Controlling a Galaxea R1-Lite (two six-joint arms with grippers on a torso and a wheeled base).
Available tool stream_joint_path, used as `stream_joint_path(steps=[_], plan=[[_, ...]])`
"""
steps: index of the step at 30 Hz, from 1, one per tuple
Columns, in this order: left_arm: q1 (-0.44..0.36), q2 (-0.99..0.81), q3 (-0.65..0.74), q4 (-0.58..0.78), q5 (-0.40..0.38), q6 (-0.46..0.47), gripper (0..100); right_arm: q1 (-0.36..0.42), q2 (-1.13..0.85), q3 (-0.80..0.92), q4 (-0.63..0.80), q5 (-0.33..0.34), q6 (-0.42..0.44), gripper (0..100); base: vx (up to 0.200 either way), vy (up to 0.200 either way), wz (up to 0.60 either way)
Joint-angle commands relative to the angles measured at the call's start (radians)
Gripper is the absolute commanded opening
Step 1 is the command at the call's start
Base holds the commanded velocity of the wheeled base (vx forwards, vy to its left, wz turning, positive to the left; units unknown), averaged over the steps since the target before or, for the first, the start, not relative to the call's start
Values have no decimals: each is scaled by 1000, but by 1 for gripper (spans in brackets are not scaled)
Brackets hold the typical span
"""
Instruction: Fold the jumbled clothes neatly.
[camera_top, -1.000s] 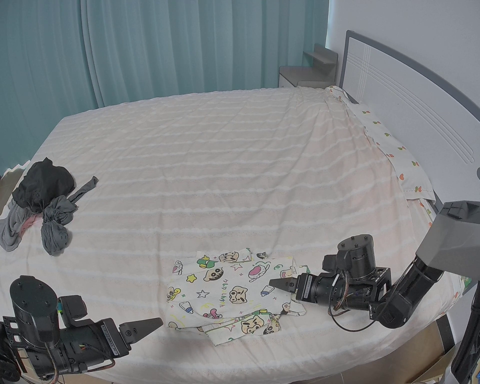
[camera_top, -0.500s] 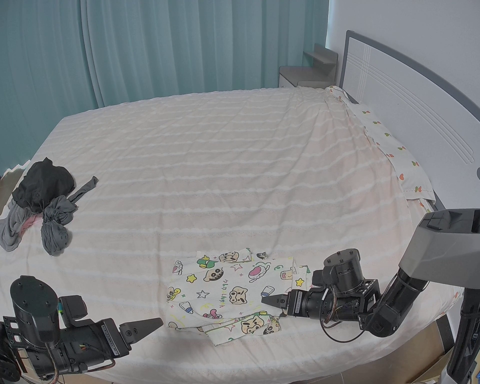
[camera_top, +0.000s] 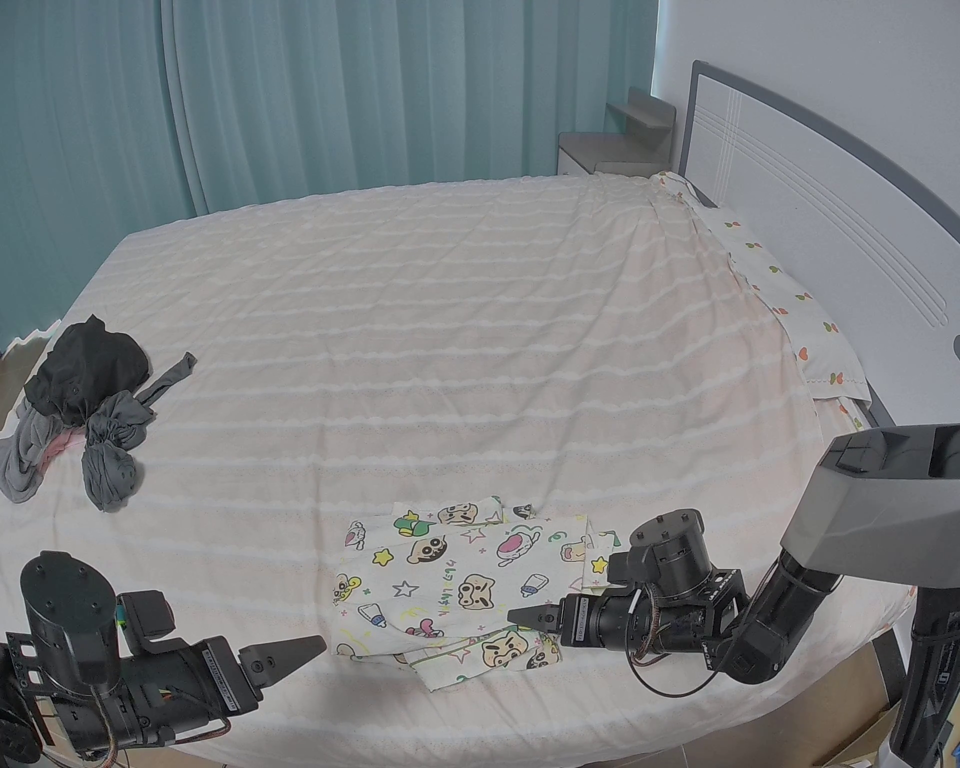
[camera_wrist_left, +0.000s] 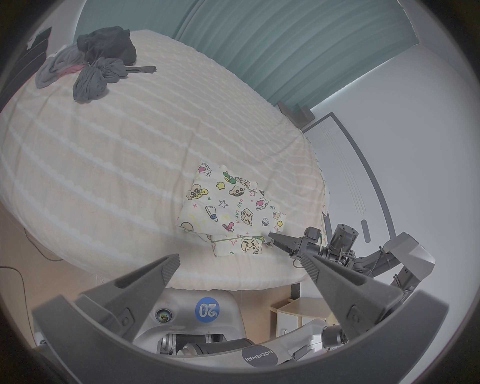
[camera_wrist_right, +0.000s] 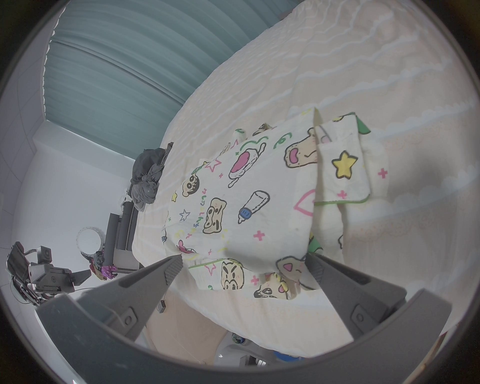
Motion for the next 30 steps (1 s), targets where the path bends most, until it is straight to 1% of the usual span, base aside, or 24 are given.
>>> stream_joint_path(steps=[1,2,16,22,24,30], plan=[[0,2,0,-1,0,0,100,1,10,-5,1,1,1,100,0,0,0],[0,2,0,-1,0,0,100,1,10,-5,1,1,1,0,0,0,0],[0,2,0,-1,0,0,100,-8,-8,23,3,-2,-6,0,0,0,0],[0,2,0,-1,0,0,100,-25,-51,67,3,-2,-10,0,0,0,0],[0,2,0,-1,0,0,100,-39,-71,93,3,-1,-22,0,0,0,0],[0,2,0,-1,0,0,100,-40,-76,138,4,1,-46,0,0,0,0]])
